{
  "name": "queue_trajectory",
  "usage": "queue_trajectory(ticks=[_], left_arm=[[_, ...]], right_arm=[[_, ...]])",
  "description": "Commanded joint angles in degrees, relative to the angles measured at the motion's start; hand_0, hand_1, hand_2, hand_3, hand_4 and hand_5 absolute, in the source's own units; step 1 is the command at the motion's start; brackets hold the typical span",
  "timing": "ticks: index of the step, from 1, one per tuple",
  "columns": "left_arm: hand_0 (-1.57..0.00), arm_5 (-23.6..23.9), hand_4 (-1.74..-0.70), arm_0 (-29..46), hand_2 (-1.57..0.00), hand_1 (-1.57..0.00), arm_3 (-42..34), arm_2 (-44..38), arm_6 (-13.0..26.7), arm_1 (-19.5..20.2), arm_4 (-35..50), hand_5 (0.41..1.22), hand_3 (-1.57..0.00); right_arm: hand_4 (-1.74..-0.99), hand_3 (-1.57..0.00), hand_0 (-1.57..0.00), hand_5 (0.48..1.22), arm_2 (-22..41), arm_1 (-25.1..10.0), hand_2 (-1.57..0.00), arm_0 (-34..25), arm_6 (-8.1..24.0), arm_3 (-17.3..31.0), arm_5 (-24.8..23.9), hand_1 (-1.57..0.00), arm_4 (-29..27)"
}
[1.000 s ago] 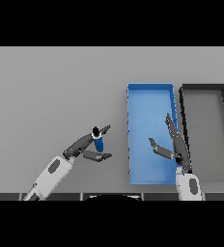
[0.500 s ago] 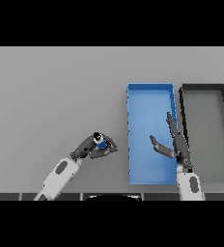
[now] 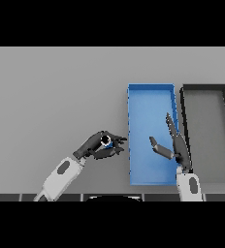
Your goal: Pick up the blue pipe and place it into the blue bin.
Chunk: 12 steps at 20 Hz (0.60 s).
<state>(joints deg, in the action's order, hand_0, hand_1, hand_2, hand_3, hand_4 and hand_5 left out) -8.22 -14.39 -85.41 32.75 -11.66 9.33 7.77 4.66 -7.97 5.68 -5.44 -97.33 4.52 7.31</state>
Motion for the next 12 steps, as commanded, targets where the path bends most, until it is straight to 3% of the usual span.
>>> queue_trajectory(ticks=[1, 6, 12], left_arm=[[-1.54, -0.1, -1.72, -1.0, -1.55, -1.54, -0.8, -0.2, 1.7, 0.2, 0.4, 1.210, -1.44], [-1.56, -0.8, -1.73, -3.3, -1.56, -1.56, -4.4, 0.4, 7.4, 0.1, 1.8, 1.217, -1.45], [-1.57, -1.6, -1.73, -2.5, -1.57, -1.57, -5.7, 0.9, 9.0, 1.0, 2.2, 1.219, -1.44]], right_arm=[[-1.221, 0.00, 0.00, 0.631, 0.2, -0.1, 0.00, 0.5, -0.4, 0.2, 0.1, 0.00, 0.4], [-1.208, 0.00, 0.00, 0.640, -0.2, -0.4, 0.00, 0.3, -1.9, 1.0, 0.2, 0.00, 0.3], [-1.174, 0.00, 0.00, 0.629, -0.1, 0.3, 0.00, 1.8, -1.7, -0.9, -1.4, 0.00, 1.1]])
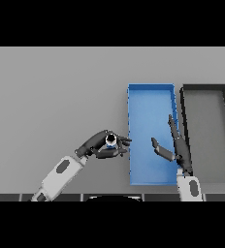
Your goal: Pick up the blue pipe and place it into the blue bin.
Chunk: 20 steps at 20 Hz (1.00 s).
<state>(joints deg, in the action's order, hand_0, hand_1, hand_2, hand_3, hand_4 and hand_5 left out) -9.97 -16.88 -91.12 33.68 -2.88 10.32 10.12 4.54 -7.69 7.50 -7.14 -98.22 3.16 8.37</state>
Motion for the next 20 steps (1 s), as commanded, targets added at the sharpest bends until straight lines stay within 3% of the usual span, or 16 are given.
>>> queue_trajectory(ticks=[1, 4, 7, 10, 13, 16, 20], left_arm=[[-1.57, 0.3, -1.73, -0.2, -1.57, -1.57, 0.8, 0.1, 0.3, -0.2, -0.7, 1.219, -1.44], [-1.57, 0.5, -1.73, -1.0, -1.57, -1.57, 0.8, 0.1, 0.8, -0.6, -1.0, 1.220, -1.44], [-1.57, 0.3, -1.73, -0.8, -1.57, -1.57, 1.1, -0.2, 0.5, -0.3, -1.0, 1.220, -1.44], [-1.57, 0.0, -1.73, -0.1, -1.57, -1.57, 1.1, 0.1, 0.3, -0.3, -1.1, 1.221, -1.44], [-1.57, -0.1, -1.73, -0.8, -1.57, -1.57, 0.7, 0.1, 0.5, -0.4, -1.3, 1.221, -1.44], [-1.57, -0.4, -1.73, -0.9, -1.57, -1.57, 1.6, -0.2, 0.7, -0.4, -1.0, 1.221, -1.44], [-1.57, -0.4, -1.73, -1.6, -1.57, -1.57, 1.8, -0.3, 1.3, -0.6, -1.5, 1.221, -1.44]], right_arm=[[-1.178, 0.00, 0.00, 0.629, 0.1, 0.1, 0.00, 0.1, 0.1, -0.2, -0.1, 0.00, 0.1], [-1.209, 0.00, 0.00, 0.623, 0.5, 0.2, 0.00, 1.2, -0.2, -1.8, -0.2, 0.00, 0.4], [-1.191, 0.00, 0.00, 0.619, 0.0, -0.1, 0.00, 0.6, -0.4, -1.6, 0.4, 0.00, -0.8], [-1.199, 0.00, 0.00, 0.593, -0.4, -2.1, 0.00, -1.4, 1.3, -5.4, 7.8, 0.00, -10.0], [-1.232, 0.00, 0.00, 0.550, 0.4, -6.7, 0.00, -3.9, 7.0, -11.2, 13.6, 0.00, -16.7], [-1.274, 0.00, 0.00, 0.518, 3.1, -10.0, 0.00, -7.9, 12.2, -15.2, 17.2, 0.00, -18.9], [-1.301, 0.00, 0.00, 0.520, 6.7, -12.3, 0.00, -14.1, 19.0, -19.3, 20.1, 0.00, -22.9]])
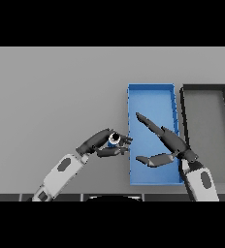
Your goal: Pick up the blue pipe and place it into the blue bin.
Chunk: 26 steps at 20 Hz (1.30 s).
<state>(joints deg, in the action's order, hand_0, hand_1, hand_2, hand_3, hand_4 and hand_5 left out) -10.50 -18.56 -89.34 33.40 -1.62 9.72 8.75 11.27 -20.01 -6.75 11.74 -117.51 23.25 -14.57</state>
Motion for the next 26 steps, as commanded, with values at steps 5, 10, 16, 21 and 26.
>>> queue_trajectory(ticks=[5, 10, 16, 21, 26], left_arm=[[-1.57, -0.3, -1.73, 0.0, -1.57, -1.57, 0.8, -0.3, -0.4, 0.0, -0.3, 1.221, -1.44], [-1.57, -1.0, -1.73, 0.2, -1.57, -1.57, 0.9, -0.3, -2.5, -0.4, -0.1, 1.221, -1.47], [-1.57, -3.3, -1.73, -0.6, -1.57, -1.57, 1.6, -0.9, -2.0, -0.2, 1.6, 1.221, -1.51], [-1.57, -5.0, -1.72, -0.5, -1.57, -1.57, 1.1, -1.0, -1.3, 0.1, 3.1, 1.221, -1.40], [-0.89, -1.2, -1.64, -1.8, -0.85, -0.87, 0.5, 0.6, 0.2, 1.6, -4.5, 1.221, -0.66]], right_arm=[[-1.303, 0.00, 0.00, 0.532, 4.7, -0.1, 0.00, -7.6, 4.4, 0.0, 3.0, 0.00, -1.0], [-1.260, 0.00, 0.00, 0.531, 8.7, 3.3, 0.00, -15.1, 7.3, 4.5, 5.3, 0.00, -0.8], [-1.222, 0.00, 0.00, 0.512, 9.5, 7.1, 0.00, -22.4, 10.1, 11.9, 6.1, 0.00, -0.8], [-1.268, -0.04, -0.05, 0.519, 10.6, 9.7, -0.11, -25.8, 9.7, 16.2, 8.5, -0.08, -1.0], [-1.503, -0.70, -0.87, 0.573, 12.0, 11.3, -0.89, -28.2, 9.3, 19.1, 10.4, -0.89, -2.0]])
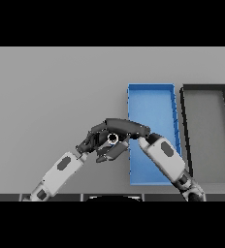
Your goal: Pick up the blue pipe and place it into the blue bin.
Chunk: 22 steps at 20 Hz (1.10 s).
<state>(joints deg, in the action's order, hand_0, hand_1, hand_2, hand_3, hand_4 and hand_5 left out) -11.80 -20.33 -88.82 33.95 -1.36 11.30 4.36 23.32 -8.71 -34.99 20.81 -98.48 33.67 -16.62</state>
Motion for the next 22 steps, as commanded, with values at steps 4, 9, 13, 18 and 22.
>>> queue_trajectory(ticks=[4, 9, 13, 18, 22], left_arm=[[-1.29, -1.0, -1.70, 1.7, -1.27, -1.28, -0.5, -1.8, -2.4, -2.2, 5.5, 1.206, -0.53], [-1.48, -0.4, -1.73, 1.5, -1.47, -1.45, -0.4, -1.4, -3.5, -1.0, 4.7, 1.216, -0.55], [-1.43, -0.3, -1.64, 0.1, -1.35, -1.22, 0.5, 0.2, -4.9, -0.1, 3.7, 1.219, -0.53], [-0.63, -5.0, -1.18, -1.3, -0.52, -0.51, 1.5, -0.2, -5.4, 2.0, 3.3, 1.213, -0.21], [-0.26, -4.8, -0.95, -1.0, -0.21, -0.21, 2.0, 0.0, -6.2, 2.0, -0.5, 0.964, -0.09]], right_arm=[[-1.475, -1.19, -1.28, 0.809, -0.1, 1.6, -1.29, 0.6, 1.8, 0.1, -2.4, -1.29, -2.5], [-1.465, -1.45, -1.48, 1.086, 0.4, 1.7, -1.48, 1.1, -2.4, -0.8, -2.1, -1.48, 2.8], [-1.474, -1.52, -1.53, 1.166, -0.6, 2.6, -1.53, 3.1, -0.6, -2.0, -0.3, -1.53, 0.9], [-1.481, -1.55, -1.56, 1.203, -0.7, 5.2, -1.56, 4.5, -0.1, -3.6, 1.2, -1.56, 3.6], [-1.484, -1.56, -1.57, 1.214, -1.3, 7.1, -1.57, 6.3, 0.7, -4.5, 2.1, -1.57, 4.7]])
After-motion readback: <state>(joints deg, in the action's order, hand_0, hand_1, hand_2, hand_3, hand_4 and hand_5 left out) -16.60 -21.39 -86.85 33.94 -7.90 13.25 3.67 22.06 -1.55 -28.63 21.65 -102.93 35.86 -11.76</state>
